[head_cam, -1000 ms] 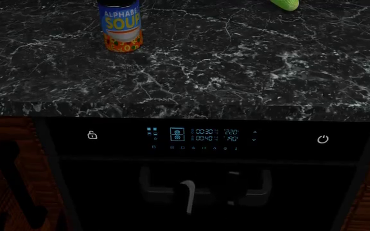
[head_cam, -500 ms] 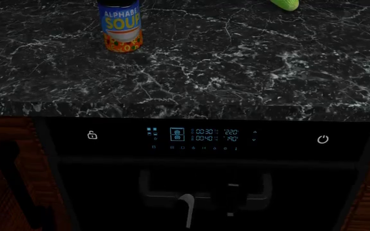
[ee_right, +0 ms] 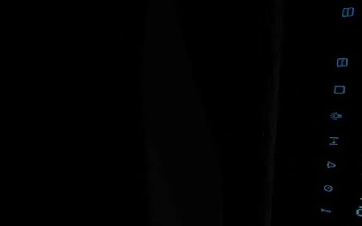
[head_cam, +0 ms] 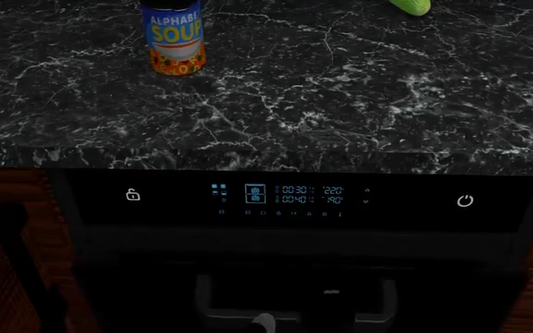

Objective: Open the dishwasher door

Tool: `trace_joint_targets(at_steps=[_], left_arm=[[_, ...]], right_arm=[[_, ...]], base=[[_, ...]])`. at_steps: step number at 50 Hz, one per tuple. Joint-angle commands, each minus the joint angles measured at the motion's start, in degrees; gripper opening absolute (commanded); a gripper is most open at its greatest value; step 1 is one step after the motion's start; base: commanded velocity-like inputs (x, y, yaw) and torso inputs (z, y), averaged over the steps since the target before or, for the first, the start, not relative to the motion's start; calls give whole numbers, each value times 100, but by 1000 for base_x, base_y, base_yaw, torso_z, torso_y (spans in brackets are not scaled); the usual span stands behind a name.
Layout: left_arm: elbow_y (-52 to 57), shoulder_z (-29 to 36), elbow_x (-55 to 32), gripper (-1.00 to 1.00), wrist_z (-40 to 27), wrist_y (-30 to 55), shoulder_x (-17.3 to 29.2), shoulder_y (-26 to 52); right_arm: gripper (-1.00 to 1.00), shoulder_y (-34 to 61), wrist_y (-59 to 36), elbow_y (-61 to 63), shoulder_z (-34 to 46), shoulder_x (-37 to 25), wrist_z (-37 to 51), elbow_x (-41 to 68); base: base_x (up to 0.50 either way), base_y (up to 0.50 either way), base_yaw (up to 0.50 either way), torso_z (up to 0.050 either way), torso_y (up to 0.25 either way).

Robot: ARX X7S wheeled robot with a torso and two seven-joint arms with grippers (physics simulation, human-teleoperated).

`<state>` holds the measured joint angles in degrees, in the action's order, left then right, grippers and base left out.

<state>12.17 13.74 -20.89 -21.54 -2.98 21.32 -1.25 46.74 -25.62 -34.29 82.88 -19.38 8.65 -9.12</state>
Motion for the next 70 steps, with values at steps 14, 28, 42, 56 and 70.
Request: trace_joint_targets(at_steps=[14,28,42,56,70], left_arm=[[964,-112,-112,100,-255,267,281,-278],[1403,-194,-160,100,-379,368,417,-381],[1694,-302,-237,100,-455,368,526,-507],[2241,-517,-273,100,-628,366,716,-760],[2269,-531,-291,100,-658,376,737,-742]], right_arm=[[-100,-848,-1592,2906,992,-1100,-1535,2045],[-100,-1149,-2632,4009,1212,-1498,-1674,2425],[-100,-1266,-3315,4469,1363,-1677,-2015,2848],[-100,-1411,-2992,3707,1420,-1432,-2390,2972],[-100,-1784,-3180,3804,1432,-1476,-2553,3352]], base=[[1,2,4,-3,0],[1,1,4,-3,0],[2,0,2,-3,0],[-2,-2,-3,0,0],[0,0,0,-3,0]])
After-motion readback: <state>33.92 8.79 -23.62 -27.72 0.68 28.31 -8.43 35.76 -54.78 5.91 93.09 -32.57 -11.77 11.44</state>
